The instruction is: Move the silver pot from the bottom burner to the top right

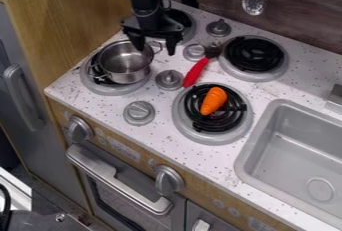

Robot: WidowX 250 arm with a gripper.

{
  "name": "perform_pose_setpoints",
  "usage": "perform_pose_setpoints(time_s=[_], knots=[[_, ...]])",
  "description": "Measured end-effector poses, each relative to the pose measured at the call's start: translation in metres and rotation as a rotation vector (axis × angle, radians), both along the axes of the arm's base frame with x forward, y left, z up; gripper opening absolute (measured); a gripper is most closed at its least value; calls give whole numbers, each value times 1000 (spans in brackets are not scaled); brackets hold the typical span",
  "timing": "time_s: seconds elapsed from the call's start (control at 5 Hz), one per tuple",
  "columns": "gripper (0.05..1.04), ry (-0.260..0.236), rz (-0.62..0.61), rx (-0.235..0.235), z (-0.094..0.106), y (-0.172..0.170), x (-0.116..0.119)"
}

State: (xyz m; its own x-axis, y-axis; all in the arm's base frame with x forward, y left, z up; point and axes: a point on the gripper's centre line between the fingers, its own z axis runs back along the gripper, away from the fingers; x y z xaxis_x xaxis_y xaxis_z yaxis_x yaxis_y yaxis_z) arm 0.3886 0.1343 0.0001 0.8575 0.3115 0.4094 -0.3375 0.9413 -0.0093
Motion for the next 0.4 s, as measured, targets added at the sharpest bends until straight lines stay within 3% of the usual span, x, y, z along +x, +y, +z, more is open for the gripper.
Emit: perform_pose_setpoints(time_s=[0.4], knots=[[994, 135, -39, -9, -34, 13, -14]])
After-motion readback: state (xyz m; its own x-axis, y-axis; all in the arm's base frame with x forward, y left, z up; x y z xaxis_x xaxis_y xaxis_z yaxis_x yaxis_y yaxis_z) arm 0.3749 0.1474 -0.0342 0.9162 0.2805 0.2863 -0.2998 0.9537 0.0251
